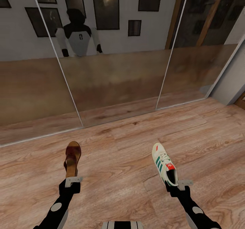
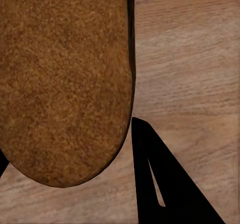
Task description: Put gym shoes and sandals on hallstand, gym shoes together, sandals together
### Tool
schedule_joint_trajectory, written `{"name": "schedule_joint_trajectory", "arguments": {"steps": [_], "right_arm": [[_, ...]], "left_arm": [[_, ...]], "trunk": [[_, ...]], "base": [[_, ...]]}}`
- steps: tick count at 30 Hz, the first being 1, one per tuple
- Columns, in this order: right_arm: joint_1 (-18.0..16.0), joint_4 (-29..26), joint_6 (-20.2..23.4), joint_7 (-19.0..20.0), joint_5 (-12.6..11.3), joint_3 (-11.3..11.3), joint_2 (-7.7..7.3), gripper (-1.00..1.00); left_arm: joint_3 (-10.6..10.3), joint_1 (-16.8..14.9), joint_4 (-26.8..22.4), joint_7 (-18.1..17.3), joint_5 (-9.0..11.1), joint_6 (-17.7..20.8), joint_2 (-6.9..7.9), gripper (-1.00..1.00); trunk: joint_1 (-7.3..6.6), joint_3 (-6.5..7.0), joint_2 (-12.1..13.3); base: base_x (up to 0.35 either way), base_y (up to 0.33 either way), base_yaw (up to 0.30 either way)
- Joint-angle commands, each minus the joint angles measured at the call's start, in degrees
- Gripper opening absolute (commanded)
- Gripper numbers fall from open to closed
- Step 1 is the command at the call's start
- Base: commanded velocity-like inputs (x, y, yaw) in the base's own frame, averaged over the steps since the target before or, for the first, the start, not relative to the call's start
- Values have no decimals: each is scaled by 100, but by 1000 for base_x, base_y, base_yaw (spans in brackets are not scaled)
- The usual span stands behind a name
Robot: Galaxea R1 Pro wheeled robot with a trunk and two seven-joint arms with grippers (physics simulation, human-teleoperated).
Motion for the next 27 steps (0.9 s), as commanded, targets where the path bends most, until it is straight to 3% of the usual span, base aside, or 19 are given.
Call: {"name": "schedule_joint_trajectory", "arguments": {"steps": [1,7,20,27], "right_arm": [[-1,9,-21,34,50,-48,-1,-100],[68,325,-29,32,56,-49,-49,-100],[127,341,-31,29,53,-52,-55,-100],[128,341,-30,25,53,-48,-47,-100]], "left_arm": [[6,-1,8,16,-58,-14,-4,-100],[8,-1,51,16,-44,-23,-26,-100],[3,-1,192,16,-63,-32,-63,-100],[17,148,254,27,-64,-33,-27,-100]], "trunk": [[-23,15,40],[-155,171,281],[-155,287,281],[-155,340,281]], "base": [[0,0,0],[0,0,0],[0,0,1],[0,0,139]]}}
